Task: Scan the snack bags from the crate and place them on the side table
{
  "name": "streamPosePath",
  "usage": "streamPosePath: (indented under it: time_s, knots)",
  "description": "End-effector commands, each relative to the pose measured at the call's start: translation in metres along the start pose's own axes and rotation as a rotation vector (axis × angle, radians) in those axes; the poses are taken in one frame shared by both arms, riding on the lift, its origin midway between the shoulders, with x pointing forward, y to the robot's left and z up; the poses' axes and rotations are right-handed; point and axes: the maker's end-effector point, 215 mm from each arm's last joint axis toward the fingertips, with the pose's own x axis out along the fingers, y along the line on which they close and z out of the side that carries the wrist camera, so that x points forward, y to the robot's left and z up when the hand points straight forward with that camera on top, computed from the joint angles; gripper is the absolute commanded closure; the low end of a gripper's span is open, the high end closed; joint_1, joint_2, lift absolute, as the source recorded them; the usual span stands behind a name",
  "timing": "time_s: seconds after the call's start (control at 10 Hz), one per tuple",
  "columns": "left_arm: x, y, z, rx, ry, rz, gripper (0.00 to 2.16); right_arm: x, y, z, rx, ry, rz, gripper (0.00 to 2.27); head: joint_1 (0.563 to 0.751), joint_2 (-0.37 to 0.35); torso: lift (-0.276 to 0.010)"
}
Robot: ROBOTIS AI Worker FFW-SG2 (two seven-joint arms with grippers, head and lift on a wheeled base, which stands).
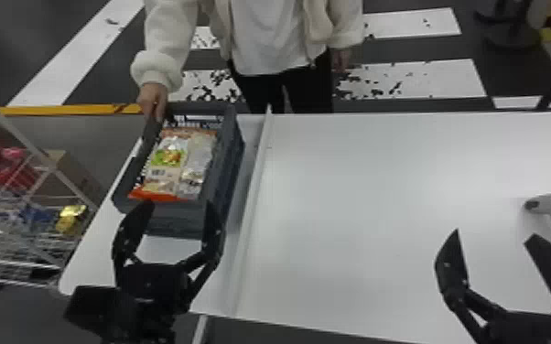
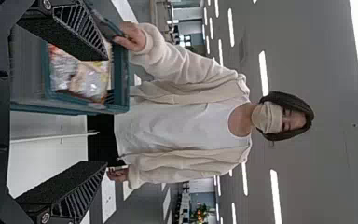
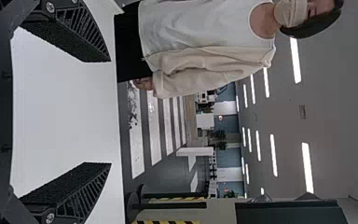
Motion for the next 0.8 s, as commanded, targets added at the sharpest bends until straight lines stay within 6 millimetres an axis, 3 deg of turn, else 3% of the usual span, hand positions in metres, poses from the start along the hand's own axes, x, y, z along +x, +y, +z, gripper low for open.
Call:
streamPosePath:
  time_s: [0.0, 0.4, 0.6, 0.7]
  knots:
    - [0.0, 0.0, -0.001, -0.001, 0.002, 0.001, 0.08, 0.0, 0.0, 0.0, 0.0, 0.0, 0.0, 0.09, 0.695, 0.197, -0.081]
    - [0.003, 0.001, -0.004, -0.008, 0.011, -0.002, 0.07, 0.0, 0.001, -0.001, 0.0, 0.002, 0.001, 0.09, 0.695, 0.198, -0.081]
    - [0.017, 0.008, -0.041, -0.007, 0.184, -0.087, 0.08, 0.0, 0.001, -0.001, 0.0, 0.002, 0.003, 0.09, 0.695, 0.193, -0.081]
    - [0.026, 0.02, -0.039, -0.018, 0.204, -0.09, 0.09, 0.0, 0.001, -0.001, 0.0, 0.002, 0.001, 0.09, 0.695, 0.19, -0.081]
